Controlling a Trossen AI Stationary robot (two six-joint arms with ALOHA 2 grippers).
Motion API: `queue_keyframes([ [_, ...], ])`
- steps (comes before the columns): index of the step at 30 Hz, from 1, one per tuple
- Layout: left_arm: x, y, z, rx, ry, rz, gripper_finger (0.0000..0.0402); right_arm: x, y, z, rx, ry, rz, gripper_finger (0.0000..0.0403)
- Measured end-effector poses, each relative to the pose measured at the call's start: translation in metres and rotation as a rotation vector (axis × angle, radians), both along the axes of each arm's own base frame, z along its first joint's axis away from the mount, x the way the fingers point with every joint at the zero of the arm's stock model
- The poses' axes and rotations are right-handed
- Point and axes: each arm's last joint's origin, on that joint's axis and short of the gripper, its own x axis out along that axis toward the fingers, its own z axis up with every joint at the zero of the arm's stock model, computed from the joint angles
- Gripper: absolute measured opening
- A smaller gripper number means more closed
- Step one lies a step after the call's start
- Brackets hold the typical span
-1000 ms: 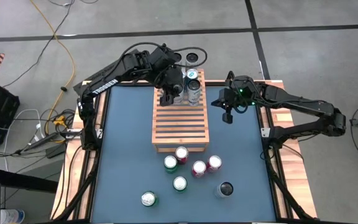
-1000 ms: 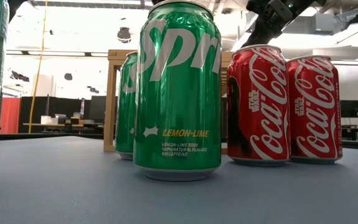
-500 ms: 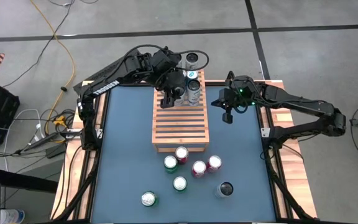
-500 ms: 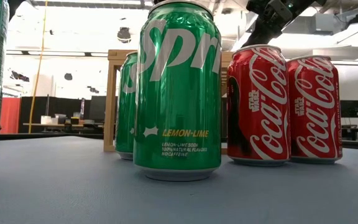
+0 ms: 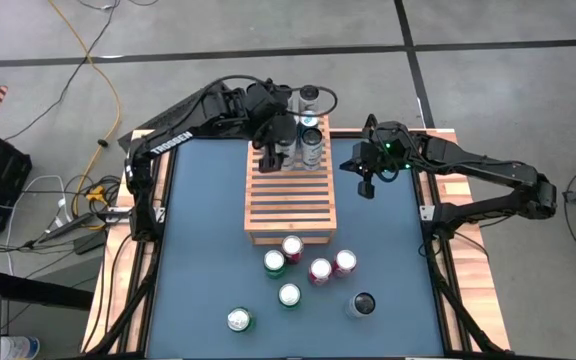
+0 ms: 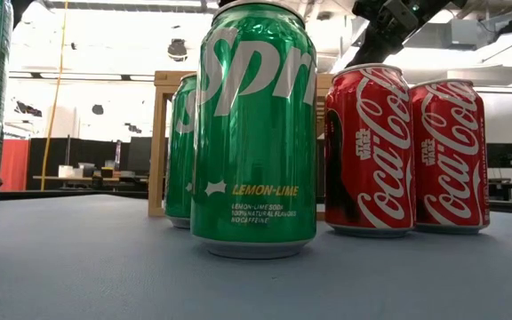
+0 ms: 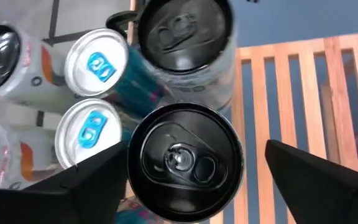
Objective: Place canned beverage on shelf
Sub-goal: Put the left white blue soda can on the shelf aligned with the other white blue soda can, then put the white blue soda can on the shelf aligned with the other white blue soda cans
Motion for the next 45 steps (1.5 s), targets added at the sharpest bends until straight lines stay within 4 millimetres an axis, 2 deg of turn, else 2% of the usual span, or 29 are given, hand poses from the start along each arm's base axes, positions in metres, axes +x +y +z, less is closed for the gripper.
queue_keyframes([
  [5,0.002,-0.005,0.001,0.076,0.017,-0.009,0.0364,0.000,0.000,0.000,-0.007,0.002,0.005,0.0000],
  [24,0.004,-0.007,0.008,0.198,-0.002,0.100,0.0364,0.000,0.000,0.000,-0.014,0.004,0.009,0.0000],
  [32,0.000,-0.018,0.029,0.226,-0.091,0.104,0.0364,0.000,0.000,0.000,-0.014,0.004,0.009,0.0000],
  [35,-0.003,-0.027,0.037,0.235,-0.133,0.097,0.0364,0.000,0.000,0.000,-0.014,0.005,0.009,0.0000],
  [37,-0.011,-0.037,0.049,0.238,-0.187,0.082,0.0364,0.000,0.000,0.000,-0.013,0.007,0.008,0.0000],
  [42,-0.035,-0.077,0.075,0.126,-0.325,-0.019,0.0364,-0.001,0.000,-0.001,-0.009,0.014,0.009,0.0000],
  [45,-0.044,-0.103,0.083,0.013,-0.384,-0.091,0.0364,-0.001,0.000,-0.001,-0.009,0.013,0.009,0.0000],
])
